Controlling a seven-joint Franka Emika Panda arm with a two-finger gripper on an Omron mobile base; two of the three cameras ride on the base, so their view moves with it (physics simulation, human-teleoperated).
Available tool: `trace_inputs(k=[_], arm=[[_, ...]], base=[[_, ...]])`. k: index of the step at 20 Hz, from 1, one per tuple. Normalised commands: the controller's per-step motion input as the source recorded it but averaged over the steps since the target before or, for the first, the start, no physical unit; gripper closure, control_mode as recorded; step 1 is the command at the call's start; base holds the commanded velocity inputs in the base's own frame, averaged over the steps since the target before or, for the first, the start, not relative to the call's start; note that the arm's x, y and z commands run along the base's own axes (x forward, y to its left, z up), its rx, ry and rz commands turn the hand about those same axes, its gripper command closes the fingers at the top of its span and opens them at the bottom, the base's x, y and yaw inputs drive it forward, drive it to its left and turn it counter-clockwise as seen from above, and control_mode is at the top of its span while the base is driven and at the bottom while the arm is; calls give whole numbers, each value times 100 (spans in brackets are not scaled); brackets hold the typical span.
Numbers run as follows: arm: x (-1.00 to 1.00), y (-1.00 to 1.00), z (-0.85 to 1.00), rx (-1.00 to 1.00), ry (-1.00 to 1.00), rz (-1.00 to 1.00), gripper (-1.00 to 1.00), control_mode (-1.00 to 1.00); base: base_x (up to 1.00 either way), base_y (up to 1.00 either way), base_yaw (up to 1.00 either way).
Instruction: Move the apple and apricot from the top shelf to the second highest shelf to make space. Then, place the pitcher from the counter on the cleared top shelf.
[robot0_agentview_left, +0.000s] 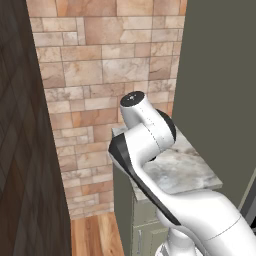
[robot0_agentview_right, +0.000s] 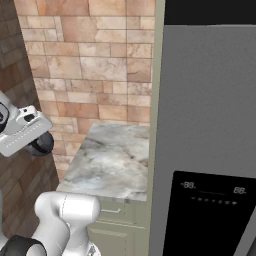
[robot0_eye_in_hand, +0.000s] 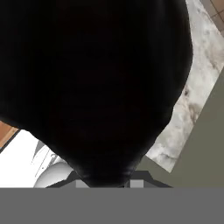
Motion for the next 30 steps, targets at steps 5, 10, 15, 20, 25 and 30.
trace_inputs(k=[5,10,15,20,25,30], arm=[[-1,2,43,0,-21,-43,100,-100],[-4,-8,16,1,-23,-39,100,-100],[0,0,0,17,-31,-35,100,-100],[0,-1,0,27,-35,-25,100,-100],[-35,-25,10,19,-22,3,100,-100],[-76,-10,11,1,-1,20,100,-100]], base=[[0,0,0],[0,0,0],[0,0,0],[0,0,0],[0,0,0],[0,0,0]])
